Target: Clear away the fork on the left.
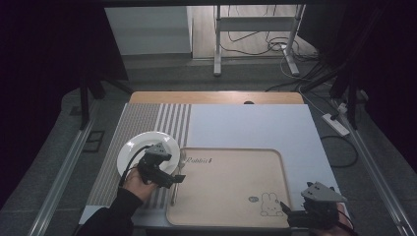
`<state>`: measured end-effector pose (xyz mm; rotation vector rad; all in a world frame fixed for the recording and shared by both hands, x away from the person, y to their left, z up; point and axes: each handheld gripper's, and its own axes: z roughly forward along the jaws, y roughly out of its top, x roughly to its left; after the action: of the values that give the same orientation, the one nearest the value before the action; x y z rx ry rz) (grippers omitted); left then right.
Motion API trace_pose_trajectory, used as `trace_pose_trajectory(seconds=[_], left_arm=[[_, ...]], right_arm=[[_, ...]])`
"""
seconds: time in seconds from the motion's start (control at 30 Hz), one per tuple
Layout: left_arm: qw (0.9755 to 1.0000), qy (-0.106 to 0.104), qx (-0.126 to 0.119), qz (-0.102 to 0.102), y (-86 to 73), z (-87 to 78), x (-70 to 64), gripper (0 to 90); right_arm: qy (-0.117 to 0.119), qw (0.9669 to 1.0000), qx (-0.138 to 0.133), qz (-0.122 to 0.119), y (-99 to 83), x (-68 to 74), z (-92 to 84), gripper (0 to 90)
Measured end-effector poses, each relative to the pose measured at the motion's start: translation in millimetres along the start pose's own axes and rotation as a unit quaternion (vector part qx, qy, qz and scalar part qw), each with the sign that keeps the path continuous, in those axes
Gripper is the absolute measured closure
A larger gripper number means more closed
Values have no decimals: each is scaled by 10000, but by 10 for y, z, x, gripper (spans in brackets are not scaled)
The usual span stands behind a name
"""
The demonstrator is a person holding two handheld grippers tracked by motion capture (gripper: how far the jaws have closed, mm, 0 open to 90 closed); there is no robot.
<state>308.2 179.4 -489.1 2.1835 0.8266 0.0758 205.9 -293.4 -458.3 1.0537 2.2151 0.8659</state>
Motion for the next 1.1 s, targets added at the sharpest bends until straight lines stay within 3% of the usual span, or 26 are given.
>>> trace_pose_trajectory(seconds=[0.13,0.3,0.57,0.9,1.1], left_arm=[[9998,150,-15,-102,-40,-43,0,0],[9997,144,-157,-144,-96,-125,-3,0],[9992,248,-183,-264,-231,-227,-17,0],[9968,382,-360,-596,-503,-445,-72,0],[9954,479,-347,-756,-659,-568,-103,0]], right_arm=[[5,10000,5,-17,1,1,2,0],[2,10000,21,-51,3,7,5,0],[-1,10000,27,-49,3,8,7,0],[-7,10000,58,-59,5,10,13,0],[-14,9999,75,-66,7,12,16,0]])
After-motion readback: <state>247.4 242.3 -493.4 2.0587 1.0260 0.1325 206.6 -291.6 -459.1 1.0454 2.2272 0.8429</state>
